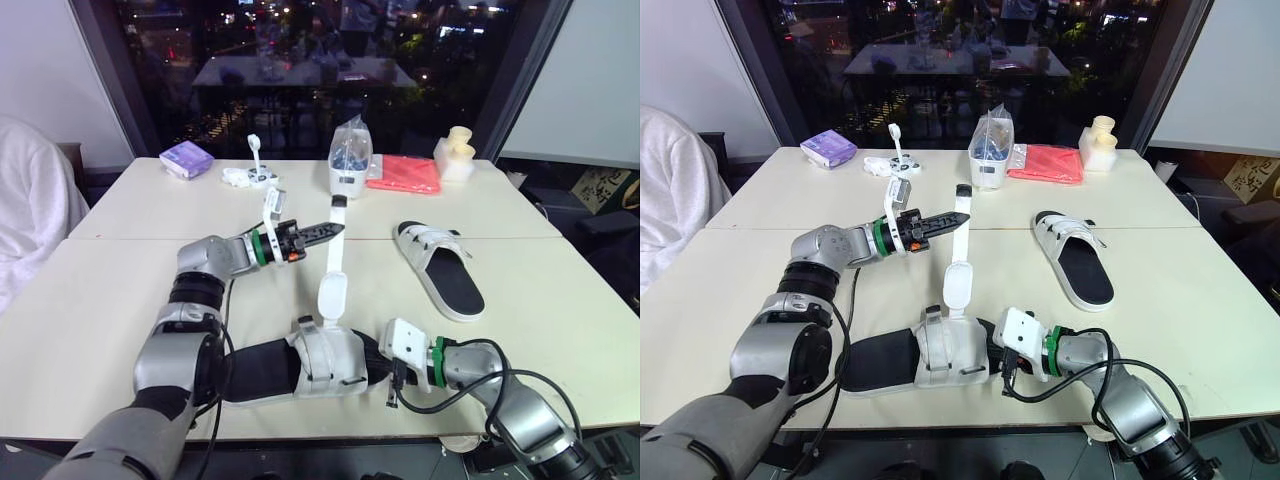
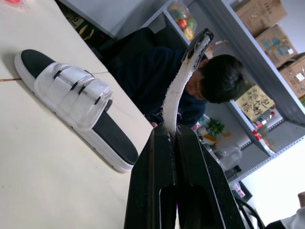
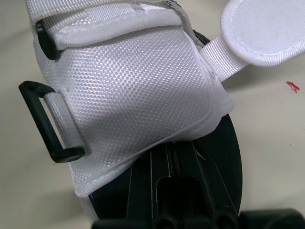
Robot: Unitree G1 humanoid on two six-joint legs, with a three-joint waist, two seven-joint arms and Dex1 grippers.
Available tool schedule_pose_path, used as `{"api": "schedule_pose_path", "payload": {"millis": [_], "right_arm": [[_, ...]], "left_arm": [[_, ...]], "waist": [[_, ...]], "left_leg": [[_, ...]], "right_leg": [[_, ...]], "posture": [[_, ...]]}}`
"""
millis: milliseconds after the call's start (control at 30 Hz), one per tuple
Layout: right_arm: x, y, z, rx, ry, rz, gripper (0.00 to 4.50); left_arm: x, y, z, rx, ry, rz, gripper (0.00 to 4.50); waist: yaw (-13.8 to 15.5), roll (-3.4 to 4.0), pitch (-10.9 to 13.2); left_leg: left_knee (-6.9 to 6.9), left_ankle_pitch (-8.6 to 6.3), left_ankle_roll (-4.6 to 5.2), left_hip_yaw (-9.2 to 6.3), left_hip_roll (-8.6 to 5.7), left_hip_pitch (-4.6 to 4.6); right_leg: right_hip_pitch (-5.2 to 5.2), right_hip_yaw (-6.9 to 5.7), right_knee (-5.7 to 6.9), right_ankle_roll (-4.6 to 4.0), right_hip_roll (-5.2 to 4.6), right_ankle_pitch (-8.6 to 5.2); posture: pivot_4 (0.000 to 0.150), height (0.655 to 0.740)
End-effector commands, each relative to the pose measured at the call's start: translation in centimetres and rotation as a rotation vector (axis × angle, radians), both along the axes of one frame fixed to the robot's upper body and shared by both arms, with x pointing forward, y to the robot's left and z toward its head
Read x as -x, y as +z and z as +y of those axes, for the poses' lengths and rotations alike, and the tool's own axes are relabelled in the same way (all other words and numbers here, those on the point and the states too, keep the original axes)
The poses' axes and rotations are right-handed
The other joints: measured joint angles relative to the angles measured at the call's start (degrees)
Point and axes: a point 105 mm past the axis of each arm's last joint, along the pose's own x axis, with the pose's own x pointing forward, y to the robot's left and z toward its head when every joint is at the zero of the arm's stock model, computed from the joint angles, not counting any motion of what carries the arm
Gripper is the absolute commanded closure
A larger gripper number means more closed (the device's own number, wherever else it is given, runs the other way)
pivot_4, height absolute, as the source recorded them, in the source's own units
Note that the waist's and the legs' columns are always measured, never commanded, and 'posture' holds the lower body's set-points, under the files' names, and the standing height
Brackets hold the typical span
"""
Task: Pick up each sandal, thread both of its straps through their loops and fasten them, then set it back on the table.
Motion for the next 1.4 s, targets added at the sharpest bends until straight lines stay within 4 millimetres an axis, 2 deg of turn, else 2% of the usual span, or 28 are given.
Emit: {"api": "schedule_pose_path", "payload": {"millis": [33, 533, 633, 733, 800, 867, 933, 1133, 1300, 1400], "right_arm": [[0.1, 0.3, 0.3, -0.004, -0.008, -0.019, 4.5], [-0.6, 0.5, 0.2, -0.007, -0.031, -0.046, 4.5], [-0.3, 0.1, 0.1, 0.001, -0.029, -0.035, 4.5], [-0.2, -0.1, 0.1, 0.004, -0.027, -0.027, 4.5], [-0.1, -0.2, 0.1, 0.008, -0.024, -0.023, 4.5], [0.0, -0.4, 0.0, 0.014, -0.019, -0.018, 4.5], [0.0, -0.5, 0.0, 0.017, -0.013, -0.014, 4.5], [0.2, -0.9, 0.0, 0.047, 0.026, -0.008, 4.5], [0.2, -1.0, 0.0, 0.049, 0.032, -0.01, 4.5], [-0.1, -1.1, 0.0, 0.056, 0.041, -0.01, 4.5]], "left_arm": [[-0.2, 3.6, -0.1, 0.065, 0.007, -0.102, 4.48], [-1.4, 3.9, -0.5, 0.065, 0.078, -0.141, 4.48], [-0.5, 3.3, -1.2, 0.023, 0.033, -0.212, 4.48], [2.3, 2.7, -1.8, -0.024, -0.1, -0.359, 4.48], [5.8, 3.0, -1.9, -0.03, -0.225, -0.532, 4.48], [9.2, 2.0, -2.0, -0.111, -0.339, -0.731, 4.48], [10.7, 1.1, -1.7, -0.177, -0.38, -0.85, 4.48], [12.0, -0.9, 0.1, -0.36, -0.444, -1.212, 4.48], [12.0, -1.4, 0.3, -0.375, -0.458, -1.274, 4.48], [12.7, -3.6, 0.4, -0.42, -0.531, -1.589, 4.48]], "waist": [[-0.01, -0.01, 0.01], [0.05, -0.01, 0.01], [0.07, -0.01, 0.01], [-0.09, 0.0, 0.01], [-0.15, 0.01, 0.01], [-0.59, 0.05, 0.01], [-0.28, 0.05, 0.01], [0.08, 0.08, -0.01], [0.07, 0.08, -0.01], [-0.02, 0.12, -0.04]], "left_leg": [[0.0, 0.0, 0.0, 0.0, 0.0, 0.0], [0.0, 0.0, 0.0, 0.0, -0.01, -0.02], [0.0, 0.0, 0.0, 0.0, -0.03, -0.04], [-0.02, 0.0, 0.0, 0.02, -0.03, -0.04], [-0.04, 0.0, -0.01, 0.04, -0.02, -0.04], [-0.07, 0.01, -0.02, 0.06, 0.02, -0.03], [-0.15, 0.11, -0.2, 0.05, 0.02, 0.0], [-0.15, 0.08, -0.15, 0.03, 0.02, 0.04], [-0.15, 0.06, -0.11, 0.03, 0.02, 0.02], [-0.15, 0.05, -0.09, 0.07, 0.02, 0.02]], "right_leg": [[0.0, 0.0, 0.0, 0.0, 0.0, 0.0], [-0.02, 0.0, 0.0, 0.01, 0.0, 0.0], [-0.01, 0.0, -0.01, 0.02, 0.0, 0.0], [-0.02, 0.01, 0.0, 0.01, 0.0, 0.0], [-0.04, 0.02, -0.01, 0.01, 0.0, 0.0], [-0.08, 0.06, -0.01, 0.0, 0.0, 0.0], [-0.08, 0.1, -0.01, -0.16, -0.01, -0.08], [-0.05, 0.09, -0.09, -0.29, -0.03, -0.1], [-0.07, 0.08, -0.13, -0.29, -0.03, -0.1], [-0.06, 0.08, -0.13, -0.27, -0.01, -0.09]], "posture": [[0.15, 0.74], [0.15, 0.74], [0.15, 0.74], [0.15, 0.74], [0.15, 0.74], [0.15, 0.74], [0.15, 0.74], [0.15, 0.74], [0.15, 0.74], [0.15, 0.74]]}}
